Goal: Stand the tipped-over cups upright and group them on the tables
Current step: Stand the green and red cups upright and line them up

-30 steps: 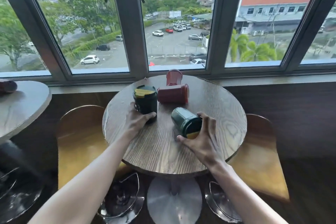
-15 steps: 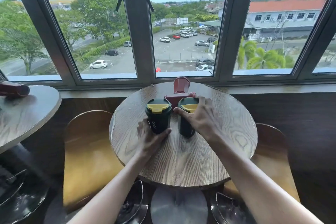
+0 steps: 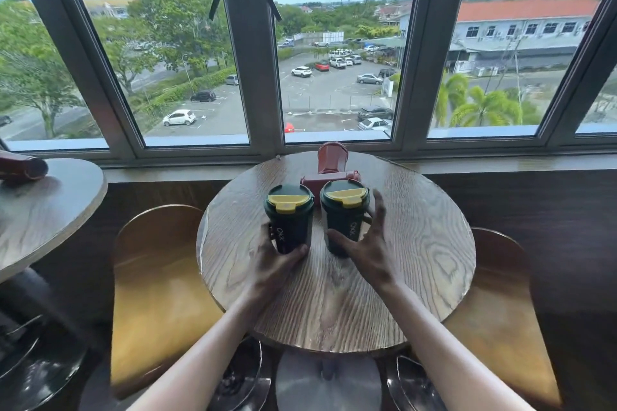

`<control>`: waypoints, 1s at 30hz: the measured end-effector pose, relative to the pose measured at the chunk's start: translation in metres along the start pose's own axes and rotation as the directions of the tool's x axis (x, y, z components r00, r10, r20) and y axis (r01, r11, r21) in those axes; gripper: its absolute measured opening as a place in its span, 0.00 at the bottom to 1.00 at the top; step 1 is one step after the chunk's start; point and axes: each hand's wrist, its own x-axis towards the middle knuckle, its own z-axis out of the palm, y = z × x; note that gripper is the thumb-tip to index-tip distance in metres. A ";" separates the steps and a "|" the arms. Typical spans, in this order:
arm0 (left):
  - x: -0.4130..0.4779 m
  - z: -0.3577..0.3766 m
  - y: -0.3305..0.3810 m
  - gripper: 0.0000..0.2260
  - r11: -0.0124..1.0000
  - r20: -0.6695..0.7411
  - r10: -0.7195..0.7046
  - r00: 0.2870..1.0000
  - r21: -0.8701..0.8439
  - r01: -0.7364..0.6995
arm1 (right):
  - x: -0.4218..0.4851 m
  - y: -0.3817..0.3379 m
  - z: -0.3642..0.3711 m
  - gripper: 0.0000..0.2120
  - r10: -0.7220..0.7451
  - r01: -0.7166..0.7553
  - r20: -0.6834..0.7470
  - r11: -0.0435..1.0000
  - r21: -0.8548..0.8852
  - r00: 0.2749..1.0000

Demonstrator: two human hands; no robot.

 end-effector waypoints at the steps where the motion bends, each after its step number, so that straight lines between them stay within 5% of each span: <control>1: 0.000 0.000 0.001 0.33 1.000 0.004 0.009 1.000 0.002 -0.009 | -0.001 0.005 -0.001 0.51 0.051 -0.054 0.053 0.997 0.054 0.997; 6: 0.000 -0.001 0.001 0.32 1.000 0.028 0.005 1.000 -0.022 -0.004 | -0.001 0.026 0.002 0.35 0.129 -0.136 0.096 0.988 0.076 0.987; 16: -0.002 -0.002 0.003 0.36 1.000 0.018 0.011 1.000 -0.022 -0.011 | -0.005 0.032 0.001 0.40 0.074 -0.076 0.056 0.996 0.042 0.996; 23: -0.008 -0.007 0.008 0.32 0.993 0.102 0.024 0.995 -0.114 -0.012 | -0.004 0.016 -0.025 0.45 0.150 -0.217 0.291 0.953 0.214 0.945; 27: -0.008 -0.014 0.016 0.44 0.949 0.065 0.039 0.997 -0.314 -0.017 | 0.024 0.033 -0.042 0.33 0.264 -0.304 0.160 0.890 0.341 0.951; 30: 0.008 -0.017 0.028 0.42 0.929 -0.030 -0.012 0.999 -0.371 0.001 | 0.071 0.037 -0.044 0.31 0.299 -0.314 0.107 0.931 0.186 0.948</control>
